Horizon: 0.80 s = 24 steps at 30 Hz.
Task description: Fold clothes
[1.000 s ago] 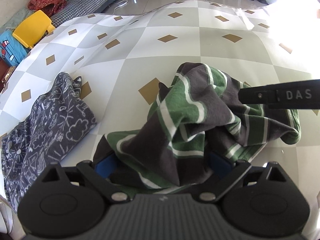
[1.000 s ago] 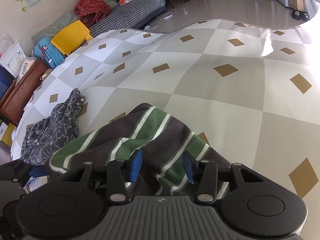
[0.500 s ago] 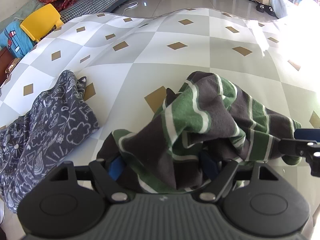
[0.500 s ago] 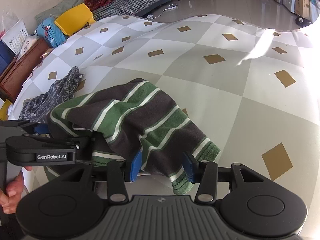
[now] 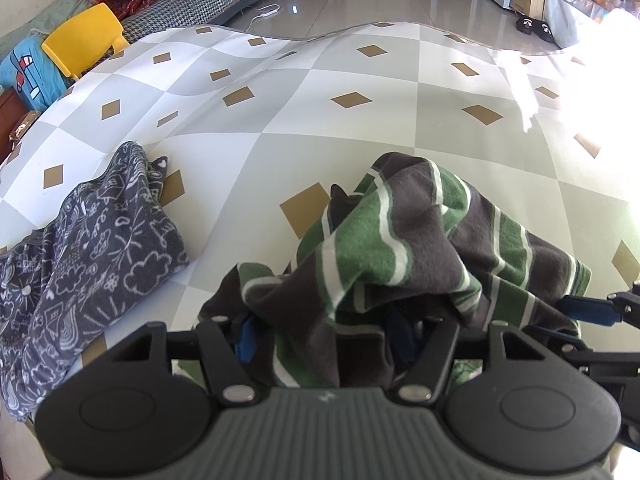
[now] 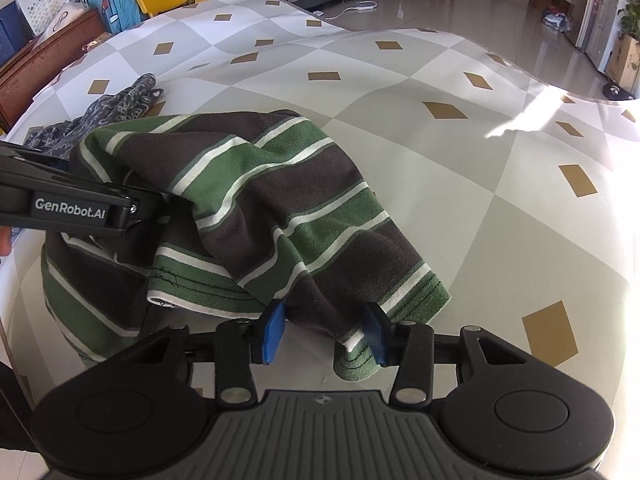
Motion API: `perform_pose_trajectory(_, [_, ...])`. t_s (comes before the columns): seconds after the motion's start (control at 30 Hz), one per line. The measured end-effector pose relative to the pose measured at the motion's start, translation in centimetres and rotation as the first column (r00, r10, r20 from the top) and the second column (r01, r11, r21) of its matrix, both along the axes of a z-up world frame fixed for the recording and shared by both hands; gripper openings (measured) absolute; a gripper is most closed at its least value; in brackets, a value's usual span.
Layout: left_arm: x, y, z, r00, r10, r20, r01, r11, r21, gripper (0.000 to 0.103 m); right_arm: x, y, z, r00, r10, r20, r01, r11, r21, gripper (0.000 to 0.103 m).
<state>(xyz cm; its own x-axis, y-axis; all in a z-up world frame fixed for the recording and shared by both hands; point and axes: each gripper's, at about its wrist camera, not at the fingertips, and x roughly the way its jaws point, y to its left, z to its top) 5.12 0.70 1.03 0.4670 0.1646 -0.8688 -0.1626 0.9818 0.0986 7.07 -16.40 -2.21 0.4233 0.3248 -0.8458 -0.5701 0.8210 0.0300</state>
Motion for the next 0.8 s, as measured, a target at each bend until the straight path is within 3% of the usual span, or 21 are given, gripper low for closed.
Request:
perform_pose_trajectory(0.1, [0.0,-0.1,0.0,1.0,-0.004,-0.003,0.004,1.0,0.003,0.063,0.2,-0.2,0.4,0.999,-0.028,0.03,0.028,1.0,0.001,0.01])
perform_pose_trajectory(0.2, [-0.1,-0.4,0.0,1.0,-0.013,0.004,0.013,1.0,0.012,0.074,0.6,-0.6,1.5,0.995,-0.073,0.073,0.071,0.997,0.034,0.006])
perform_pose_trajectory(0.37, [-0.3,-1.4,0.1,0.999,-0.043,0.017,0.043,0.998,0.049,0.085,1.2,-1.5,4.1,0.976,-0.177,0.128,0.156,0.976,0.153,0.004])
perform_pose_trajectory(0.5, [-0.2,-2.3,0.0,0.997,-0.074,0.023,0.072,0.994,0.076,0.087,1.7,-2.0,5.9,0.959,-0.248,0.14,0.206,0.944,0.258,0.004])
perform_pose_trajectory(0.8, [0.2,-3.5,-0.2,0.993,-0.111,0.034,0.107,0.99,0.091,0.095,2.6,-1.7,8.9,0.945,-0.288,0.153,0.203,0.887,0.416,0.003])
